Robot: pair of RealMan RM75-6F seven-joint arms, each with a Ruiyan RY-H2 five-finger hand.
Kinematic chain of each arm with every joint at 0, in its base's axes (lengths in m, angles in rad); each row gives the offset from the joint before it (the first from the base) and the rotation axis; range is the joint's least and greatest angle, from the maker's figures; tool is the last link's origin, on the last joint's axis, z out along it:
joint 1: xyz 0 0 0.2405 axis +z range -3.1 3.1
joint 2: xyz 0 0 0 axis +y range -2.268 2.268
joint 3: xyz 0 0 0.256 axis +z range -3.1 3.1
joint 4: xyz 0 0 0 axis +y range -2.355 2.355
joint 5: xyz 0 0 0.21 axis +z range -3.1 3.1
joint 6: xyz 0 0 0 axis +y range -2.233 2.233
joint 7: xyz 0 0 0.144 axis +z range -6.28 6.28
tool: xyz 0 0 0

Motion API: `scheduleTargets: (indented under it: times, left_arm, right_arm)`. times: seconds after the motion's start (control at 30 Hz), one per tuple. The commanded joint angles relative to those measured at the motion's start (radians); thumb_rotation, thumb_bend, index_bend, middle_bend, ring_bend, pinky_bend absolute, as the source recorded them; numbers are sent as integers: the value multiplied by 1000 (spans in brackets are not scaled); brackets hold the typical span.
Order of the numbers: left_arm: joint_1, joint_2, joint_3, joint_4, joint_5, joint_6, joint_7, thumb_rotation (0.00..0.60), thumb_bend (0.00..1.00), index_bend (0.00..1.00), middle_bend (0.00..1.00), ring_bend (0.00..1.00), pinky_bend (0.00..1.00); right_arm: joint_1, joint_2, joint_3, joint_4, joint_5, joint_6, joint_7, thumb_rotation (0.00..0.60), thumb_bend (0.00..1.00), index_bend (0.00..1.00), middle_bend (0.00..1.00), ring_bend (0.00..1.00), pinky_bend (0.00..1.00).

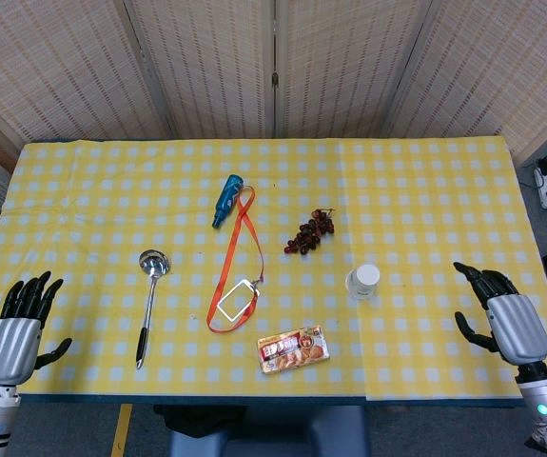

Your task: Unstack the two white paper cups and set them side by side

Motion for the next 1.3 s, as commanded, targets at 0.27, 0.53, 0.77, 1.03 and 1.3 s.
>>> scheduleTargets:
  times: [0.27, 0.53, 0.77, 1.03, 1.3]
  left_arm:
    - [3, 1, 0, -6, 2, 5, 6, 600, 251, 110, 0, 9, 0]
    - [4, 3, 4, -11, -2, -3, 10, 600, 251, 109, 0, 9, 0]
    - [9, 11, 7, -10, -10, -7, -3, 600, 251, 109, 0, 8, 0]
    - [11, 14, 10, -8, -18, -18, -4, 600, 251, 116, 0, 8, 0]
    - [12, 19, 12, -15, -29, -28, 5, 600, 251, 118, 0, 7, 0]
  right_arm:
    - [10, 6, 12, -5, 8, -20, -6, 600, 472, 131, 183, 248, 171]
    - [73, 36, 42, -79, 75, -143, -61, 600, 275, 33, 148, 230, 171]
    - [205, 49, 87, -119, 178, -362, -143, 600, 231, 0, 64, 181, 171]
    - [349, 17, 132, -69, 319, -588, -144, 600, 221, 142, 63, 175, 191]
    - [432, -20, 141, -25, 442, -690, -205, 600, 265, 241, 109, 179, 191]
